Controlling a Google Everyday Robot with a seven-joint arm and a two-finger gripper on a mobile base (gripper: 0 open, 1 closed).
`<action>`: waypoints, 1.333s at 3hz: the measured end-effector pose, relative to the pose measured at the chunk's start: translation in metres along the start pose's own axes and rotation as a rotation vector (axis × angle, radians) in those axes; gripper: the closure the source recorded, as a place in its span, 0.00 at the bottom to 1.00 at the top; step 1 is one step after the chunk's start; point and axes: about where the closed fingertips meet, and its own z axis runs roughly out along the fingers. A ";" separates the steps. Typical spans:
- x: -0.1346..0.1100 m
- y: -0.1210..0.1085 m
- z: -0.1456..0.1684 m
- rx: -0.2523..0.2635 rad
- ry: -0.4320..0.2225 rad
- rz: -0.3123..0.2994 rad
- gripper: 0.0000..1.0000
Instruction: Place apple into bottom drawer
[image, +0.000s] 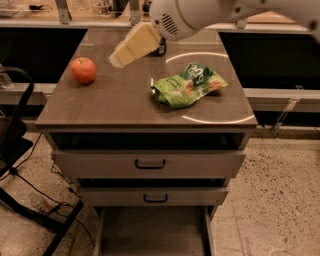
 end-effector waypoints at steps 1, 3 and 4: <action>-0.011 0.007 0.046 -0.043 -0.046 0.023 0.00; -0.018 0.036 0.114 -0.124 -0.098 0.052 0.00; -0.011 0.029 0.148 -0.151 -0.136 0.079 0.00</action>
Offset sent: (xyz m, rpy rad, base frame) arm 0.0526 0.1522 -0.0872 0.1735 0.0957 0.1593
